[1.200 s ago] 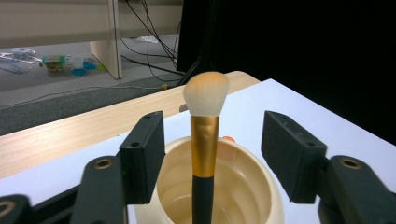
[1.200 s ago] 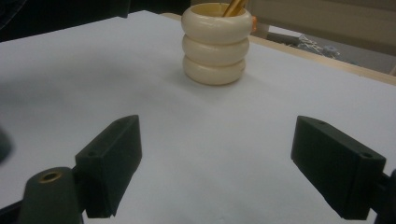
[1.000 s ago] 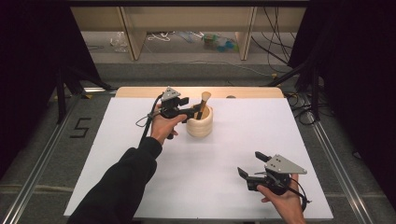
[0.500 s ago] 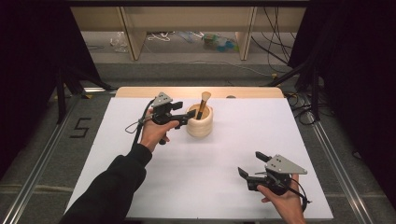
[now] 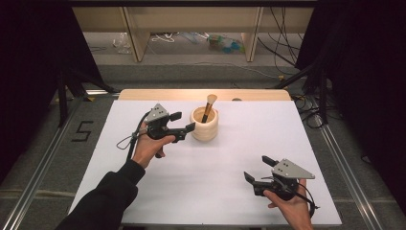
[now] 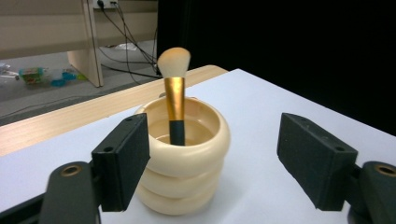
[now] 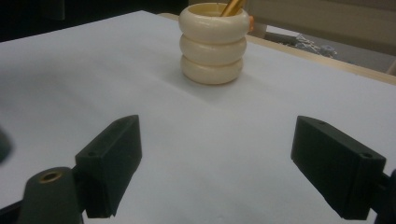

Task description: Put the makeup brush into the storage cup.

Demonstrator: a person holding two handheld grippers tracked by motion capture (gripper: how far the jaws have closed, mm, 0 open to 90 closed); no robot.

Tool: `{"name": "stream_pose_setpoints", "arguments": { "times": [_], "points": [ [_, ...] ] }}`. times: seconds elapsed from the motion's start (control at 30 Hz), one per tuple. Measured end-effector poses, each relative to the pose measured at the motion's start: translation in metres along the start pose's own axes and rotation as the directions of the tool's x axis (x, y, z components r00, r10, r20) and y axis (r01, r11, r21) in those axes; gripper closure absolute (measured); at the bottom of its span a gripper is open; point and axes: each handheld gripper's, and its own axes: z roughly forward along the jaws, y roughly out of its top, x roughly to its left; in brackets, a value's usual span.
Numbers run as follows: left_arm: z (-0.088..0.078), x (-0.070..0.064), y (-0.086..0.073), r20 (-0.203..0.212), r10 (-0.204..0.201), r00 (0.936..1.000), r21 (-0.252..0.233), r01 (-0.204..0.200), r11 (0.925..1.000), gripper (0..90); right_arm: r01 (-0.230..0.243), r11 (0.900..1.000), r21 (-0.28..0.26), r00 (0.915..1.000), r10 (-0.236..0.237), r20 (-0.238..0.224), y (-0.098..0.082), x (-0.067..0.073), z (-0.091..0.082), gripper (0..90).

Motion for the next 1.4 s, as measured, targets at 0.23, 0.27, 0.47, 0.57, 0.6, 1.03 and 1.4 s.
{"name": "stream_pose_setpoints", "arguments": {
  "times": [0.23, 0.27, 0.47, 0.57, 0.6, 1.03, 1.4],
  "points": [
    [-0.015, -0.007, -0.007, 0.01, 0.026, 0.9996, 0.002, -0.026, 0.9997, 18.1, 0.002, 1.0, -0.018, 1.0, -0.002, -0.008, 0.0, 0.0, 0.001, 17.1],
    [-0.017, -0.008, -0.008, 0.01, 0.022, 0.9997, -0.001, -0.022, 0.9998, 18.0, 0.0, 1.0, -0.021, 1.0, 0.0, -0.006, 0.0, 0.0, 0.001, 17.1],
    [-0.027, -0.011, -0.012, 0.009, 0.025, 0.9996, -0.016, -0.025, 0.9996, 16.0, -0.001, 1.0, -0.021, 1.0, 0.001, -0.009, 0.0, 0.001, 0.001, 17.1],
    [-0.032, -0.013, -0.014, 0.0, 0.049, 0.9988, -0.012, -0.049, 0.9987, 16.0, 0.0, 1.0, -0.019, 1.0, 0.0, -0.008, 0.0, 0.001, 0.001, 17.1],
    [-0.033, -0.013, -0.015, 0.001, 0.045, 0.999, -0.014, -0.045, 0.9989, 16.0, 0.002, 1.0, -0.028, 1.0, -0.002, -0.006, 0.0, 0.001, 0.001, 17.1],
    [-0.052, -0.014, -0.027, -0.006, 0.079, 0.9969, -0.007, -0.079, 0.9969, 16.0, 0.005, 1.0, -0.001, 1.0, -0.005, -0.004, 0.001, 0.002, -0.001, 17.1],
    [-0.065, -0.016, -0.034, 0.002, 0.064, 0.998, -0.021, -0.064, 0.9978, 16.1, -0.012, 1.0, -0.012, 0.9997, 0.012, -0.019, 0.001, 0.002, 0.0, 17.1]
  ]
}}
